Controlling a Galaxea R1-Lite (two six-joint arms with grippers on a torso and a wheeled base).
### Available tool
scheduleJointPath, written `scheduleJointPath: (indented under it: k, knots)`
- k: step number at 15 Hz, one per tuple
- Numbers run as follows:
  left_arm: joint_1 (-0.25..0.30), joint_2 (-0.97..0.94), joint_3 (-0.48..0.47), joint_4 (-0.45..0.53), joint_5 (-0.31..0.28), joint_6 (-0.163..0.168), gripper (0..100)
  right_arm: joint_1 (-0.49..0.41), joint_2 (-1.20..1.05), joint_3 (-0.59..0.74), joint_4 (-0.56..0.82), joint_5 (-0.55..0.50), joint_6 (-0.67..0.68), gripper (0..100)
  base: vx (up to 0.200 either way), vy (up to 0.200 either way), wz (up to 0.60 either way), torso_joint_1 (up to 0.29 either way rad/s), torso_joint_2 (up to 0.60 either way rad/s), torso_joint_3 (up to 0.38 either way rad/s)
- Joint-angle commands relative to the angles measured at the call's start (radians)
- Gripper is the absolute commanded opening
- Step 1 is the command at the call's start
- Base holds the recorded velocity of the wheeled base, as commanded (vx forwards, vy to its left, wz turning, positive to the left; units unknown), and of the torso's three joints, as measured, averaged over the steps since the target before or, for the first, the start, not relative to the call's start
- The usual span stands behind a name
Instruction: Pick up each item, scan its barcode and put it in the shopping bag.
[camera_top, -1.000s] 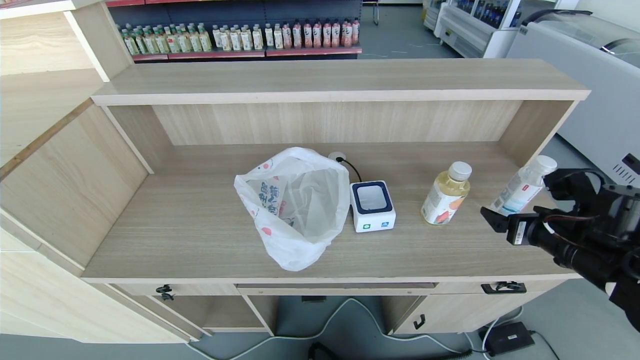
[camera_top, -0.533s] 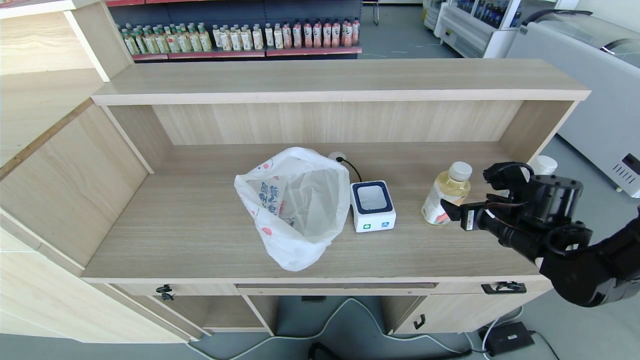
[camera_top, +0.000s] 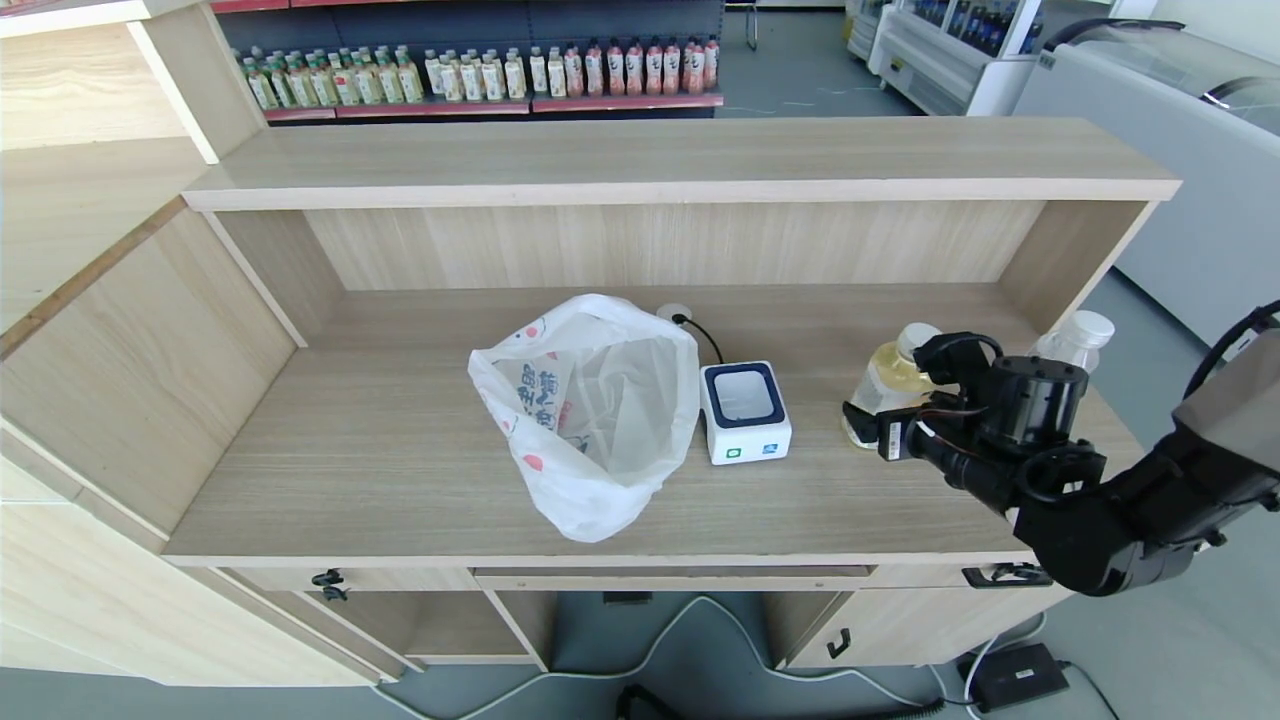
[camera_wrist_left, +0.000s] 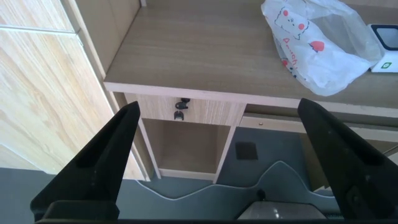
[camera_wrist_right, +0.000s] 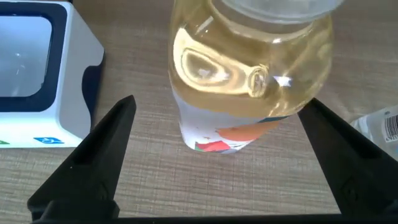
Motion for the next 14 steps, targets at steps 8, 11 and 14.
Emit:
scheduleJointPath:
  k: [8, 11, 14]
  knots:
    - [0.000, 0.000, 0.000, 0.000, 0.001, -0.001, 100, 0.032, 0.135, -0.152, -0.031, 0.002, 0.042, 100, 0.000, 0.000, 0.00, 0.000, 0.00, 0.000]
    - [0.000, 0.000, 0.000, 0.000, 0.001, -0.001, 100, 0.035, 0.158, -0.157, -0.056, 0.002, 0.062, 100, 0.000, 0.000, 0.00, 0.000, 0.00, 0.000]
    - [0.000, 0.000, 0.000, 0.000, 0.001, -0.001, 100, 0.024, 0.175, -0.169, -0.089, 0.011, 0.081, 100, 0.000, 0.000, 0.00, 0.000, 0.00, 0.000]
